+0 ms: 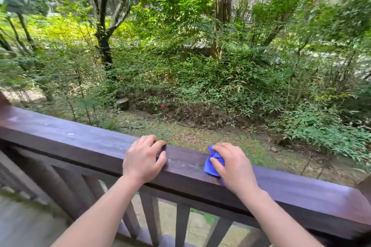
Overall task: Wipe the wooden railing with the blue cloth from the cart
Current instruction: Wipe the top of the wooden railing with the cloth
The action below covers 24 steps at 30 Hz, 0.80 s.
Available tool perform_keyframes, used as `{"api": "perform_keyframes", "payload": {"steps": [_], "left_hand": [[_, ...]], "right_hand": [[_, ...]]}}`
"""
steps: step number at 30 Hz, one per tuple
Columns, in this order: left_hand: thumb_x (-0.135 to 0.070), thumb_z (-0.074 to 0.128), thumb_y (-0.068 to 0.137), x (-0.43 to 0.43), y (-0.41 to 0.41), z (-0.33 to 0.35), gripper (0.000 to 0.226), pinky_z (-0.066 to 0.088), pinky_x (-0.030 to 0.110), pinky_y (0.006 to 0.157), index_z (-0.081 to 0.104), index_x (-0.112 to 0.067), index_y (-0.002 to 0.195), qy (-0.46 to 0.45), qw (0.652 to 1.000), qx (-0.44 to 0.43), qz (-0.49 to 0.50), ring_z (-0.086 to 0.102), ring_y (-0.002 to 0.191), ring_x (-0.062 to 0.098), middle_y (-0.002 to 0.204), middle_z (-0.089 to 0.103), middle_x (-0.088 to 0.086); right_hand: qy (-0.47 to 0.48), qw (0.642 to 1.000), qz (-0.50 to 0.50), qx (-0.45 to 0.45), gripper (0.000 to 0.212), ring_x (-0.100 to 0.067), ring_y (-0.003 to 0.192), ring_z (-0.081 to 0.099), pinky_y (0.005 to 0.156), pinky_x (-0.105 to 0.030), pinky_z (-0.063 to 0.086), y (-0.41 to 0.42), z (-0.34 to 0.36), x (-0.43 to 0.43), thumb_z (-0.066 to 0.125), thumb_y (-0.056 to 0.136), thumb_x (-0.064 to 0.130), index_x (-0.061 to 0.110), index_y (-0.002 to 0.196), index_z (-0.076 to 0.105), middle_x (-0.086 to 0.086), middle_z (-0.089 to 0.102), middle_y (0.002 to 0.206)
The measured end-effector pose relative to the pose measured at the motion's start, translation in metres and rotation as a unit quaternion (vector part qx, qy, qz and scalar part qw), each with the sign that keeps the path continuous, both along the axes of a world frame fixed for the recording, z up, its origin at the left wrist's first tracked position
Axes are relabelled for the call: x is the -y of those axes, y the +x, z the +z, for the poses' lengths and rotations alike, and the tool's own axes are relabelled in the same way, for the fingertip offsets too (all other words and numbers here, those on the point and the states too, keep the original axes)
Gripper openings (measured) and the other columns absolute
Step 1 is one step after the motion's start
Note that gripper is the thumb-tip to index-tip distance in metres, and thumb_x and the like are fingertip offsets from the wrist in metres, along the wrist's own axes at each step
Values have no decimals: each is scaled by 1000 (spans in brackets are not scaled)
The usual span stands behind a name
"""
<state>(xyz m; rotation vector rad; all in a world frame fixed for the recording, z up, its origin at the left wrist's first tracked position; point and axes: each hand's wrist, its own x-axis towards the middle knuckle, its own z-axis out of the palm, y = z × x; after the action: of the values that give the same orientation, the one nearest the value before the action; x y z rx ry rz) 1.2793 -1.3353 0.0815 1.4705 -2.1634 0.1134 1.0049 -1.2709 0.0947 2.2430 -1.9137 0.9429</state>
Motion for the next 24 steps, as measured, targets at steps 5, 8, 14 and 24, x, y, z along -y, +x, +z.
{"api": "perform_keyframes", "payload": {"steps": [5, 8, 14, 24], "left_hand": [[-42, 45, 85, 0, 0, -1, 37, 52, 38, 77, 70, -24, 106, -6, 1000, -9, 1, 59, 98, 22, 102, 63, -3], [-42, 45, 86, 0, 0, 0, 37, 52, 38, 77, 69, -24, 107, -1, 1000, -4, -1, 59, 97, 22, 101, 62, -3], [-42, 46, 86, 3, 3, -4, 35, 51, 39, 78, 68, -24, 106, -7, 1000, -4, -4, 58, 96, 24, 99, 60, -2], [-40, 48, 86, 4, 1, -4, 35, 46, 45, 99, 70, -23, 108, -25, 1000, -10, -15, 60, 96, 26, 101, 63, 1]], "right_hand": [[5, 987, 157, -31, 35, -20, 110, 54, 97, -31, 41, 46, 3, -19, 61, 87, 34, 16, 118, 63, -1, 61, 122], [8, 994, 111, -20, 30, -22, 99, 56, 89, -32, 44, 27, 8, 3, 63, 85, 30, 18, 113, 64, 2, 62, 112], [-1, 986, 160, -39, 29, -22, 97, 52, 89, -31, 43, 68, 6, -4, 63, 86, 30, 15, 111, 64, -2, 61, 109], [-4, 977, 192, -92, 25, -25, 91, 50, 85, -35, 44, 79, 9, 9, 59, 86, 29, 15, 106, 62, -3, 58, 106]]}}
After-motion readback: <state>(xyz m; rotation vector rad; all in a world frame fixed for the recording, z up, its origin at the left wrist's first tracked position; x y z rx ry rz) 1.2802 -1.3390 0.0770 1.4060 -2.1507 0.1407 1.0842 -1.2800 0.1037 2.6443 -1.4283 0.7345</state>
